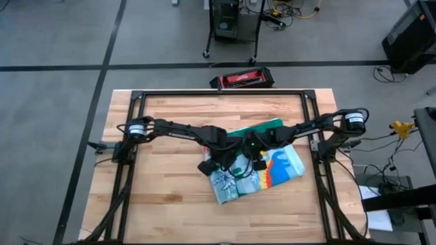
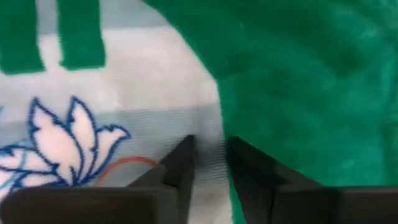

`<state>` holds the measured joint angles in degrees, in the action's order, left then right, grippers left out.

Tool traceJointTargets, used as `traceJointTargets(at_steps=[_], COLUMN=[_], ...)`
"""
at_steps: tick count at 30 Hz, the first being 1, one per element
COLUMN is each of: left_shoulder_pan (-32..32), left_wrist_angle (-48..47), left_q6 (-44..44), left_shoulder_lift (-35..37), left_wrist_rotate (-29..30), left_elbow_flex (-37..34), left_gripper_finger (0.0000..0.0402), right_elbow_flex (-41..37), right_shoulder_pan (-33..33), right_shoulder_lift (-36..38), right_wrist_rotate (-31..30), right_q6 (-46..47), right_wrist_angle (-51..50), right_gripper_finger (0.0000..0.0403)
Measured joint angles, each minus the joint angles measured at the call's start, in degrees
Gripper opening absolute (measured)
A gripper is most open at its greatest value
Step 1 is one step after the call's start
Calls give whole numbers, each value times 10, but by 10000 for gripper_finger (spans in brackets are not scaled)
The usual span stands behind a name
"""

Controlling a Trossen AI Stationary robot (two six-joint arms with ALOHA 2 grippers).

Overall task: Roll towel
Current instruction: Roll the multi-color dinosaur print towel

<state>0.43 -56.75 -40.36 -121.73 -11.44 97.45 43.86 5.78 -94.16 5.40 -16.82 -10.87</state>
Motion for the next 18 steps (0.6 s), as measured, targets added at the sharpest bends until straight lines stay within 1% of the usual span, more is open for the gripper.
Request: traceJointTargets(at_steps=[2, 4, 7, 11, 15, 18], left_shoulder_pan=[0, 0, 0, 1, 2, 3], left_wrist_angle=[-3, -6, -20, -32, -31, -32], left_q6=[3, 8, 20, 31, 37, 46], left_shoulder_lift=[1, 1, 2, 2, 2, 2], left_wrist_rotate=[-1, -3, -2, -3, -21, -25], left_elbow_flex=[-5, -7, -11, -21, -31, -35], left_gripper_finger=[200, 198, 194, 187, 181, 178], right_elbow_flex=[-1, -1, -2, -8, -12, -18], right_shoulder_pan=[6, 11, 17, 18, 18, 18], right_shoulder_lift=[-12, -20, -24, -16, -13, -12], right_wrist_rotate=[6, 7, 9, 4, 1, 0], right_q6=[-1, 0, 12, 21, 38, 42], right_wrist_angle=[3, 0, -3, -6, -5, -1], right_gripper_finger=[24, 7, 10, 2, 1, 1])
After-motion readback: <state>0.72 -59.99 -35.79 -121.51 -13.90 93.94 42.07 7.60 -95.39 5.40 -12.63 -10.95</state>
